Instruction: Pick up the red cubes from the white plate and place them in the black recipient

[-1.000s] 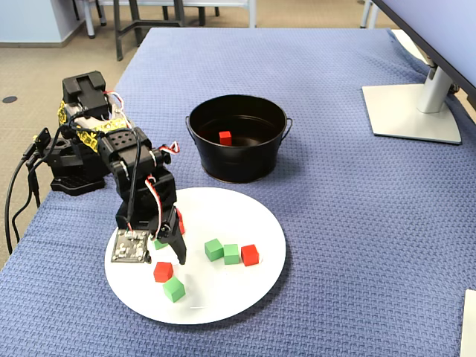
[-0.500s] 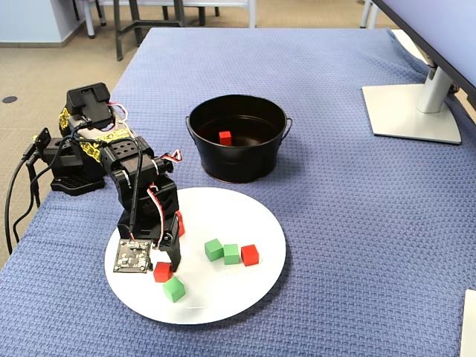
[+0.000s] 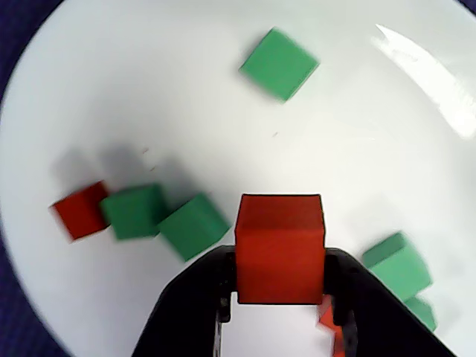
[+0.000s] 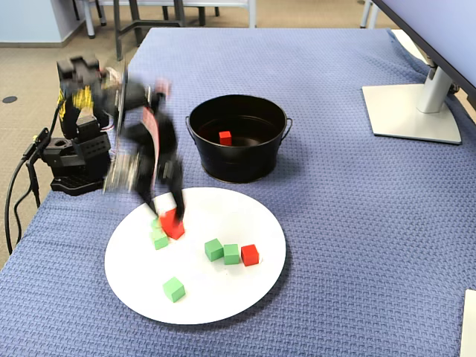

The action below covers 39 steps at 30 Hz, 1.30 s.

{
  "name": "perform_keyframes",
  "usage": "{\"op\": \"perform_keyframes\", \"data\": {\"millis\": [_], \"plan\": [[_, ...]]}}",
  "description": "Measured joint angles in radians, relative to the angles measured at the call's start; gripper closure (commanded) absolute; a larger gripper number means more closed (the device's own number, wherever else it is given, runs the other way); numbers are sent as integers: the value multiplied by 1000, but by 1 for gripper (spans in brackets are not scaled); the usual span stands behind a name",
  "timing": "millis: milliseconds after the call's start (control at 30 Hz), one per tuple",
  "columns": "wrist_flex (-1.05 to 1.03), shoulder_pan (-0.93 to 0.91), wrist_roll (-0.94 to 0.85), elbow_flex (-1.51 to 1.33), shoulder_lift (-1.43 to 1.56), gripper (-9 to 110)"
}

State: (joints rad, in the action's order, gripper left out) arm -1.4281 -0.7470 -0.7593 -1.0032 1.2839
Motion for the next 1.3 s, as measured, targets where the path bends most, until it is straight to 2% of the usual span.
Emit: {"op": "perform_keyframes", "data": {"millis": [233,567,600,700,800,900,1000,1233,1300], "plan": [[54,321,261,-143,313,102],[74,752,476,-167,296,102],[74,788,489,-167,290,98],[69,881,517,-167,262,72],[41,942,518,-166,221,70],[-2,922,503,-129,198,72],[-64,825,445,-57,183,74],[-101,423,140,107,46,80],[-83,316,109,169,-28,79]]}}
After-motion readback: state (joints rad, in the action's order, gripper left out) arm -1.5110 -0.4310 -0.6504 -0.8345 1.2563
